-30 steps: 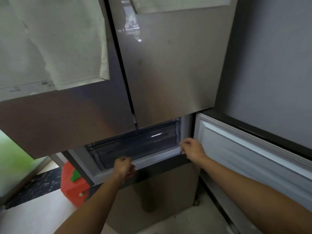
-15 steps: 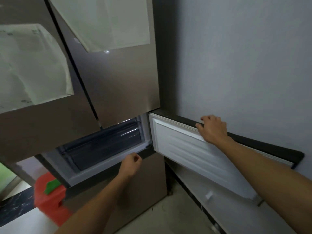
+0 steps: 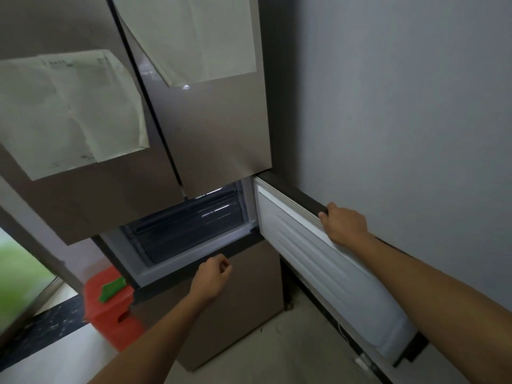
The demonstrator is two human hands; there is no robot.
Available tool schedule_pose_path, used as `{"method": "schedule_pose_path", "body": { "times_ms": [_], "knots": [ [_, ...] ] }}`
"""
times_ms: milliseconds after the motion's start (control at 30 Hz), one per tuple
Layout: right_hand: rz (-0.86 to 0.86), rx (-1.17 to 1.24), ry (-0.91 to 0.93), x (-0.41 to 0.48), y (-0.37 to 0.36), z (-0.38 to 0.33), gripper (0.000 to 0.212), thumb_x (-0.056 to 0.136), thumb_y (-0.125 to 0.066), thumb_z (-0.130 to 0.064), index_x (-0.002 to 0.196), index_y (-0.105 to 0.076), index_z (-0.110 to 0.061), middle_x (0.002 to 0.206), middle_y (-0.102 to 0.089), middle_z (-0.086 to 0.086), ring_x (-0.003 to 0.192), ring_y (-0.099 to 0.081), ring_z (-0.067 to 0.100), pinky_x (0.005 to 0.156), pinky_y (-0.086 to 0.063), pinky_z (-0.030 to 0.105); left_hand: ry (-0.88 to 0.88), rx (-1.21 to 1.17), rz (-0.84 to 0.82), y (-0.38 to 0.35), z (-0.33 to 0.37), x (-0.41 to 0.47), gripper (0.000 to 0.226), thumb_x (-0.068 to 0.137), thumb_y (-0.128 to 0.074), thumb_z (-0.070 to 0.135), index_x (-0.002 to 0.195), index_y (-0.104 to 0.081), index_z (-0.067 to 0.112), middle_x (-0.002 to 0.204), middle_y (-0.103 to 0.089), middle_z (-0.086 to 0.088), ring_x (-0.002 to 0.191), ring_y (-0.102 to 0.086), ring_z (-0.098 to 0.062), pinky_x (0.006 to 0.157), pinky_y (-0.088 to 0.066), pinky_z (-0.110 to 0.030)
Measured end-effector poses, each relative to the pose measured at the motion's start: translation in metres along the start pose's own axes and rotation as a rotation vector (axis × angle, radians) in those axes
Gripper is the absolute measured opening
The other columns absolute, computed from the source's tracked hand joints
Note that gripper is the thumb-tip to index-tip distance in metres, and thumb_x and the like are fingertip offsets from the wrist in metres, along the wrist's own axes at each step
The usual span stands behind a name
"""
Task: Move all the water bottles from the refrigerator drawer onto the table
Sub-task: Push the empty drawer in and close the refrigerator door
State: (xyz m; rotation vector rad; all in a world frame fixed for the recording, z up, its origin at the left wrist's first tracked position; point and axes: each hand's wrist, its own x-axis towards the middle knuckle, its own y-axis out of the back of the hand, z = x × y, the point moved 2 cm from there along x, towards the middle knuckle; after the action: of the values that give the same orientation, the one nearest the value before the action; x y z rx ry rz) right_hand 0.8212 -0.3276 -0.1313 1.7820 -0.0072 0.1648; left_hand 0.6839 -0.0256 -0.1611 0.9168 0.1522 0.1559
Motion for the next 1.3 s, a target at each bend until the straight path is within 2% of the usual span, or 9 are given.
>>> {"method": "schedule_pose_path", "body": {
  "times_ms": [367,467,600,733,833,967,1100,1200,1300],
  "knots": [
    [-0.023,0.223,0.091,-0.073,-0.022,-0.154,0.054,0.097,-0.038,-0.050,0.127,-0.049,-0.006,0.117,-0.061,0.014,0.102,-0.059,0.030,0.077,-0.047,0.036,-0.027,-0.206,0.032,0.058,-0.064,-0.088,0.008,0.094,-0.055,0.026,0.094,-0.059,0.020,0.084,-0.065,-0.001,0.077,-0.063,-0.017,0.074,-0.055,-0.038],
    [0.042,0.312,0.182,-0.088,-0.031,-0.193,0.045,0.096,-0.043,-0.047,0.128,-0.049,-0.016,0.116,-0.062,0.008,0.103,-0.057,0.025,0.083,-0.050,0.040,-0.009,-0.266,0.078,0.074,-0.085,-0.107,0.013,0.093,-0.053,0.034,0.095,-0.059,0.022,0.086,-0.065,0.000,0.079,-0.062,-0.016,0.074,-0.055,-0.038],
    [0.033,0.343,0.267,-0.104,-0.049,-0.239,0.024,0.096,-0.046,-0.044,0.111,-0.049,-0.025,0.100,-0.056,0.000,0.083,-0.051,0.013,0.069,-0.040,0.031,0.050,-0.315,0.097,0.092,-0.113,-0.118,0.023,0.095,-0.050,0.040,0.102,-0.059,0.021,0.093,-0.067,0.000,0.083,-0.064,-0.016,0.076,-0.054,-0.040],
    [-0.005,0.274,0.468,-0.098,-0.070,-0.284,0.021,0.095,-0.048,-0.042,0.106,-0.055,-0.025,0.112,-0.058,-0.005,0.113,-0.047,0.015,0.077,-0.043,0.033,0.169,-0.396,0.188,0.121,-0.154,-0.106,0.039,0.090,-0.055,0.047,0.119,-0.051,0.021,0.110,-0.062,0.001,0.097,-0.063,-0.019,0.088,-0.053,-0.040],
    [-0.012,0.221,0.545,-0.081,-0.083,-0.312,0.033,0.094,-0.049,-0.045,0.119,-0.054,-0.025,0.125,-0.055,-0.007,0.124,-0.040,0.016,0.085,-0.046,0.037,0.236,-0.512,0.243,0.143,-0.179,-0.087,0.028,0.094,-0.054,0.036,0.118,-0.046,0.025,0.106,-0.062,0.000,0.094,-0.063,-0.017,0.080,-0.056,-0.036],
    [0.071,0.155,0.657,-0.050,-0.100,-0.337,0.029,0.091,-0.058,-0.041,0.115,-0.059,-0.025,0.115,-0.059,-0.006,0.114,-0.047,0.020,0.072,-0.051,0.032,0.299,-0.541,0.319,0.161,-0.201,-0.056,0.019,0.096,-0.050,0.032,0.114,-0.043,0.029,0.106,-0.058,0.000,0.096,-0.061,-0.019,0.085,-0.055,-0.042],
    [0.126,0.142,0.734,-0.023,-0.115,-0.358,0.027,0.071,-0.081,-0.019,0.095,-0.067,-0.021,0.091,-0.060,0.000,0.086,-0.055,0.022,0.045,-0.043,0.024,0.399,-0.442,0.479,0.166,-0.219,-0.019,0.045,0.096,-0.048,0.036,0.137,-0.032,0.023,0.130,-0.054,-0.010,0.110,-0.059,-0.027,0.093,-0.051,-0.051],
    [0.152,0.199,0.788,-0.009,-0.128,-0.371,0.035,0.063,-0.080,-0.004,0.094,-0.068,-0.015,0.088,-0.055,0.006,0.079,-0.055,0.025,0.042,-0.032,0.021,0.444,-0.373,0.607,0.174,-0.223,0.006,0.058,0.096,-0.049,0.033,0.146,-0.019,0.026,0.142,-0.045,-0.009,0.121,-0.053,-0.029,0.100,-0.047,-0.050],
    [0.163,0.241,0.799,0.004,-0.137,-0.382,0.035,0.068,-0.078,-0.006,0.100,-0.066,-0.014,0.087,-0.054,0.006,0.081,-0.055,0.025,0.040,-0.040,0.026,0.443,-0.377,0.694,0.181,-0.228,0.029,0.067,0.095,-0.051,0.033,0.149,-0.011,0.027,0.151,-0.032,-0.007,0.132,-0.042,-0.028,0.108,-0.039,-0.048]
  ]
}}
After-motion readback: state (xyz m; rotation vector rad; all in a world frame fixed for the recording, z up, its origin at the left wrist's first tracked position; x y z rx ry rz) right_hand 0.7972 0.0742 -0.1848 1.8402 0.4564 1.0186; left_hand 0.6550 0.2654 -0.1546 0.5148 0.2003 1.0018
